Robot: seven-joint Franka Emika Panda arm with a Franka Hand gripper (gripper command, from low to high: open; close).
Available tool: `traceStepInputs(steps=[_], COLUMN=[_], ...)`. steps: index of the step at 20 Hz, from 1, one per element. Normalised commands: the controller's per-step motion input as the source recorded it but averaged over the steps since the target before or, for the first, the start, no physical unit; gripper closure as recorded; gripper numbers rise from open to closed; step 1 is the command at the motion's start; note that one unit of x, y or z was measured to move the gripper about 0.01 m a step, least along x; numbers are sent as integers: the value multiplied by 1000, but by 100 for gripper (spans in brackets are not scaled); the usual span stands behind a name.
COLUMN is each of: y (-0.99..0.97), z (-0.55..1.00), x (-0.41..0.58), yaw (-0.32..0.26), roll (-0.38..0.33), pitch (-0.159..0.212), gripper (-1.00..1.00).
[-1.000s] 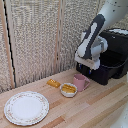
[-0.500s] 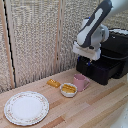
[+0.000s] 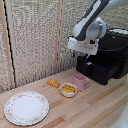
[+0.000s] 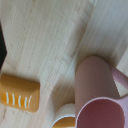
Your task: Extend the gripper towards the air fryer handle. Grasp the air fryer handle and pull it to open the air fryer. Release the air fryer handle and move the gripper to the bread. Grasp the bread with the gripper and move it to the air fryer basket. Release the bread inside the air fryer and retract the gripper.
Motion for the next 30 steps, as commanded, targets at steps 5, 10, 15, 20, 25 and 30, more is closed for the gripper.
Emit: traceStepInputs(steps=[5,10,15,20,25,30], y=[758,858,848,462,318,89], z=[-21,-7,7,43,6,0], x=[282,254,311,149,31,65], yaw=[36,2,54,183,196,252], roll=[22,4,-1,-83,-128,-152], pitch=[-107,-104,21,187,225,133], gripper=[-100,-100,-100,-100,-100,-100])
